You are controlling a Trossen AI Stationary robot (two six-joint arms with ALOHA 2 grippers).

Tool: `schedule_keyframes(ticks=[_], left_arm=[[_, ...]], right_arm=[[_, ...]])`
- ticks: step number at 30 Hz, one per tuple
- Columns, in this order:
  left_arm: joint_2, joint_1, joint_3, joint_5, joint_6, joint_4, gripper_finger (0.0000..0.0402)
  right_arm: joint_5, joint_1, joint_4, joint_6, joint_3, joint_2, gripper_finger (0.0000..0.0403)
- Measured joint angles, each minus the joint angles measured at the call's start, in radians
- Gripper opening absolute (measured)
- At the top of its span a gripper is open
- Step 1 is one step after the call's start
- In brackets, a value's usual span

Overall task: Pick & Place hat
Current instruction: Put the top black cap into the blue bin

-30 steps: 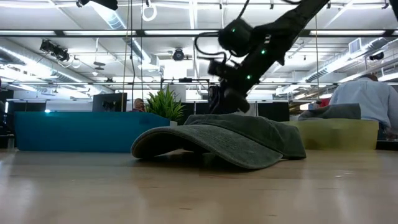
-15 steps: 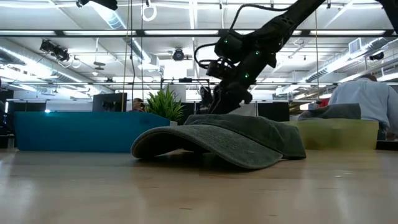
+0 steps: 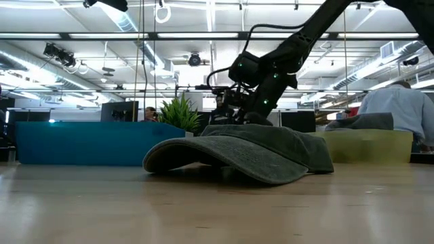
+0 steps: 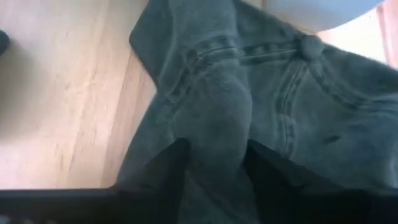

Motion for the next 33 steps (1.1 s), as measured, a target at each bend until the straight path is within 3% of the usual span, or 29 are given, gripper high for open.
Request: schedule_keyframes(ticks=[8,13,18,22,25,29,33], left_arm=[[0.0,0.0,0.0,0.0,0.0,-0.001,0.0087],[0.0,0.0,0.0,-0.022,0.004,0.0,0.0087],[0.0,0.0,0.0,-0.172,0.011,0.0,0.0087],[-0.001,0.0,0.0,-0.286,0.011,0.0,0.0087],[-0.001,0.0,0.0,-0.32,0.011,0.002,0.0087],[-0.002,0.0,0.0,-0.325,0.011,0.026,0.0087],[-0.002,-0.015,0.0,-0.326,0.011,0.029,0.0087]], right_arm=[[0.025,0.051,-0.133,0.017,-0.004,-0.071,0.0016],[0.15,0.109,-0.222,0.025,-0.006,-0.214,0.0038],[0.222,0.183,-0.185,0.039,-0.006,-0.371,0.0039],[0.22,0.233,-0.01,0.075,-0.004,-0.441,0.0029],[0.2,0.253,0.258,0.08,-0.004,-0.439,0.0026],[0.066,0.265,0.603,0.076,-0.001,-0.357,0.0026],[0.01,0.267,0.787,0.071,-0.003,-0.217,0.0025]])
